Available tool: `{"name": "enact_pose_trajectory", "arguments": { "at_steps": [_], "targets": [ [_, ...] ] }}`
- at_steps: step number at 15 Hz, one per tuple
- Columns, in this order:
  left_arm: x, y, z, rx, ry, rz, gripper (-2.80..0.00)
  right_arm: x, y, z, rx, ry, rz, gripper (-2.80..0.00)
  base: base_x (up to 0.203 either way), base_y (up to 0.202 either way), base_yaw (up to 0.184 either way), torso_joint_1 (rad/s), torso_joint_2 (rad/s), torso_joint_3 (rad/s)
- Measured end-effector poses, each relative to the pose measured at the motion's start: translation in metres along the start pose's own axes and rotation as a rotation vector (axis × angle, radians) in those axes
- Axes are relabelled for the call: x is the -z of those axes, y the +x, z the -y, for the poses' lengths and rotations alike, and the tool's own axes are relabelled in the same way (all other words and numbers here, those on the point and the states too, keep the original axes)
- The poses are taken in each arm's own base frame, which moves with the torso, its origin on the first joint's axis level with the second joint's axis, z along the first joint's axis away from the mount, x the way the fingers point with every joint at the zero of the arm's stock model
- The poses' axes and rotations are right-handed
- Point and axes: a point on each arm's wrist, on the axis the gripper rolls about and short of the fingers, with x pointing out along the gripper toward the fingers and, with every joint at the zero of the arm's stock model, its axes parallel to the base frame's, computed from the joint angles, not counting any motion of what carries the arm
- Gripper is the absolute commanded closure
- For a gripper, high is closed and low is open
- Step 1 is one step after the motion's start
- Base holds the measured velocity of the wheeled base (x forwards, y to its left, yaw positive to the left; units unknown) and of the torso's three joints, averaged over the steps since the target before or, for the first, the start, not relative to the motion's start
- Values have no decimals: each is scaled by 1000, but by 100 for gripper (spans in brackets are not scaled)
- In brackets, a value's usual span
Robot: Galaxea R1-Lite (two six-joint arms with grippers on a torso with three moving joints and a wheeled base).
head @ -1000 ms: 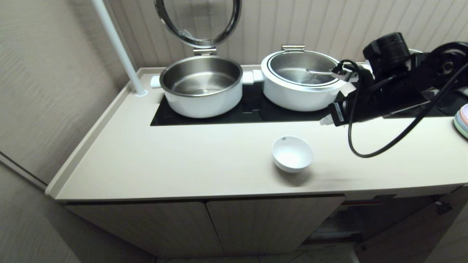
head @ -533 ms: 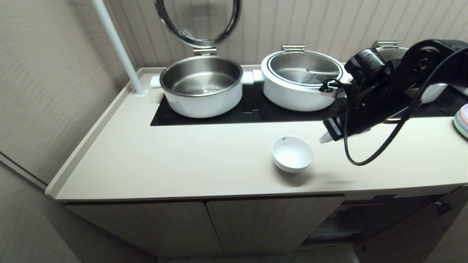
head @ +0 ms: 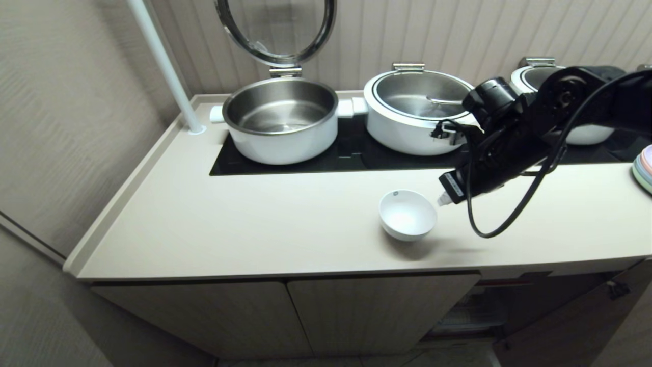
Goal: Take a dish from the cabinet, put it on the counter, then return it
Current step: Pick up the bowl from the table
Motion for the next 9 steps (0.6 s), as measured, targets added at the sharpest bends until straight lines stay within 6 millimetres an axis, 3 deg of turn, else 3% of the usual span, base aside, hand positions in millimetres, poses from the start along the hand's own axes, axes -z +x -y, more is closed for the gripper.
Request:
{"name": "enact_pose_trajectory", "arguments": {
  "at_steps": [1,9],
  "targets": [
    [0,0,0,0,0,0,0,0,1,0,-1,0,-3,-280,0,0,0,0,0,0],
    [0,0,0,1,0,0,0,-2,8,2,3,3,7,-280,0,0,0,0,0,0]
  ]
}}
